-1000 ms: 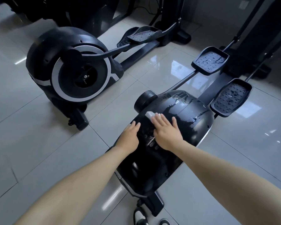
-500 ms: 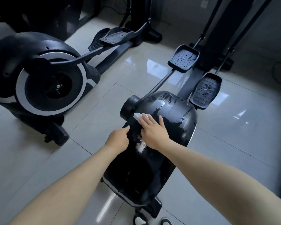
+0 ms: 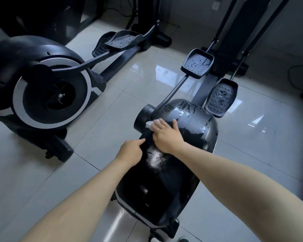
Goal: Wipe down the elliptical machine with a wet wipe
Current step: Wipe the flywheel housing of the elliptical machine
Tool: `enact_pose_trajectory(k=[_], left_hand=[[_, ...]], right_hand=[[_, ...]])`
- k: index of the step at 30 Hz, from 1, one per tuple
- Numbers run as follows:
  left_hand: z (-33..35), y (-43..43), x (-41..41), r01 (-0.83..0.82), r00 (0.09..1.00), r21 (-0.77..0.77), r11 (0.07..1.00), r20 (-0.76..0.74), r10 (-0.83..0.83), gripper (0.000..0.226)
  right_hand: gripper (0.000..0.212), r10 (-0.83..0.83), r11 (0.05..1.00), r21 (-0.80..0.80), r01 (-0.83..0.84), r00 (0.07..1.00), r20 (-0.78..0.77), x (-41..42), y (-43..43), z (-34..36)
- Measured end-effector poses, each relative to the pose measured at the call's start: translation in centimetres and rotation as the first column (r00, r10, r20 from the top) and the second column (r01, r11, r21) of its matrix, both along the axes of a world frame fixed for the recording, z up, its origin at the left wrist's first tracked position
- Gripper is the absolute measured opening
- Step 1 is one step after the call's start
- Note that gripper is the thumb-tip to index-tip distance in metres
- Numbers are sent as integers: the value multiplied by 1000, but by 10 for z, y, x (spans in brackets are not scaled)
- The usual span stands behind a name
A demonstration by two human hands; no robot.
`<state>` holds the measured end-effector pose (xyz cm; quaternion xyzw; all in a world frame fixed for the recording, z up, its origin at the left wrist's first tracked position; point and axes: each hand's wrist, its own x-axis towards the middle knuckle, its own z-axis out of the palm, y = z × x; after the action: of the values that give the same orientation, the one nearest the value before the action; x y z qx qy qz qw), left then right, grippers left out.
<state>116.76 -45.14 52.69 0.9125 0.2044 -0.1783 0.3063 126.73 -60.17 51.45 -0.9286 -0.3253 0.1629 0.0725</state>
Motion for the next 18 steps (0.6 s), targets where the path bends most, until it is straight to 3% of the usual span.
enact_pose_trajectory(k=[4,10,12,18], left_hand=[[-4,-2,-2,-6,1000,-1,1000,12,6,67],[-9,0,-7,-17,999,-9,1000,37,17,61],[-7,0,-10,-29,999,-24,999,20,30,63],[-5,0,-10,-97,995,-72,993,-1,97,70]], right_hand=[[53,-171,985,0,171,985,-29,1,11,-2],[45,138,990,37,-137,990,-33,-30,19,-5],[50,167,986,14,-166,986,-26,-16,15,-1],[53,-194,980,-48,192,979,-61,24,0,9]])
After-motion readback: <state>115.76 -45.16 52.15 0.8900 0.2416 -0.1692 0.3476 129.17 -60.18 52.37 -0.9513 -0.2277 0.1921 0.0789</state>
